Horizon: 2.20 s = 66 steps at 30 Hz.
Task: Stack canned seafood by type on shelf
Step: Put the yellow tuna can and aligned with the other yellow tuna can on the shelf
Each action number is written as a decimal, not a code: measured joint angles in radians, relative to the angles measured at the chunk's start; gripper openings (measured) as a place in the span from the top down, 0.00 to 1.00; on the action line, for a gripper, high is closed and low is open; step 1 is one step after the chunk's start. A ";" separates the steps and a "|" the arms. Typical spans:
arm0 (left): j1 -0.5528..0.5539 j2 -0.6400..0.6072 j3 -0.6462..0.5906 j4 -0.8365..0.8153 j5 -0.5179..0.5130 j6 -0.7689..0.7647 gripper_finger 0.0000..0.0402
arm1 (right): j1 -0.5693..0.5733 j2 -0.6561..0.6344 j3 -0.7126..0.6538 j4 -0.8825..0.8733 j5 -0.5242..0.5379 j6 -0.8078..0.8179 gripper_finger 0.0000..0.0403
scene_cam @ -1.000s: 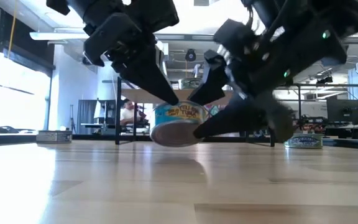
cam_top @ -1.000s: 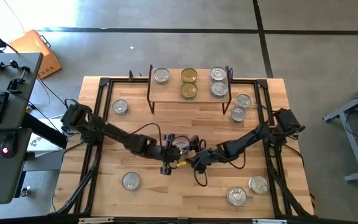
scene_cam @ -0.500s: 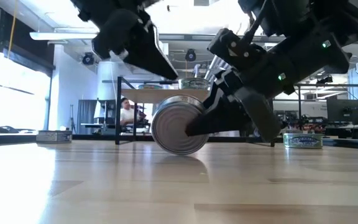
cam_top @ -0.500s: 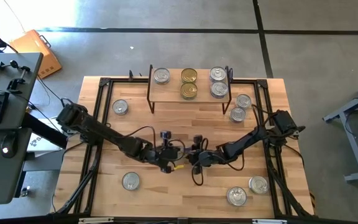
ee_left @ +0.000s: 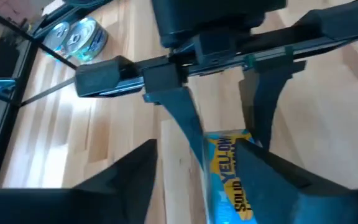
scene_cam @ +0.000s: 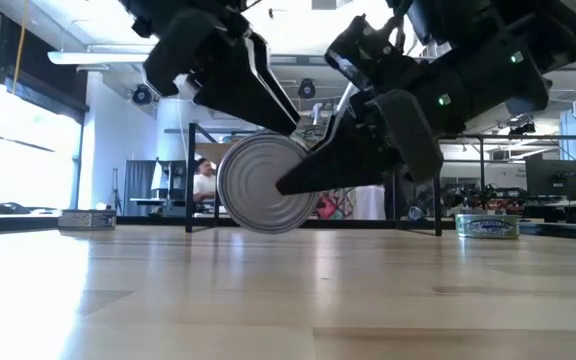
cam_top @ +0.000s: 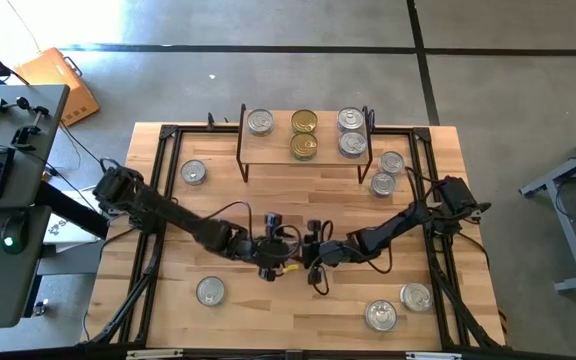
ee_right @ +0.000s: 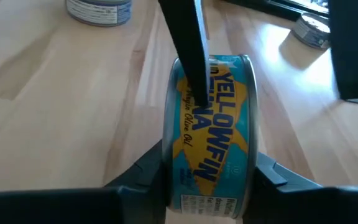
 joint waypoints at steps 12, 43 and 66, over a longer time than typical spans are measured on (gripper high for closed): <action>0.021 -0.001 0.003 -0.066 0.111 -0.026 0.49 | -0.010 0.002 0.000 -0.007 -0.010 0.052 0.70; 0.043 0.038 -0.004 -0.081 0.057 -0.123 0.41 | -0.016 0.002 0.001 0.028 0.002 0.093 0.70; -0.108 -0.002 0.258 -0.849 -0.386 -0.311 0.71 | 0.038 -0.003 -0.002 -0.042 -0.009 0.350 0.48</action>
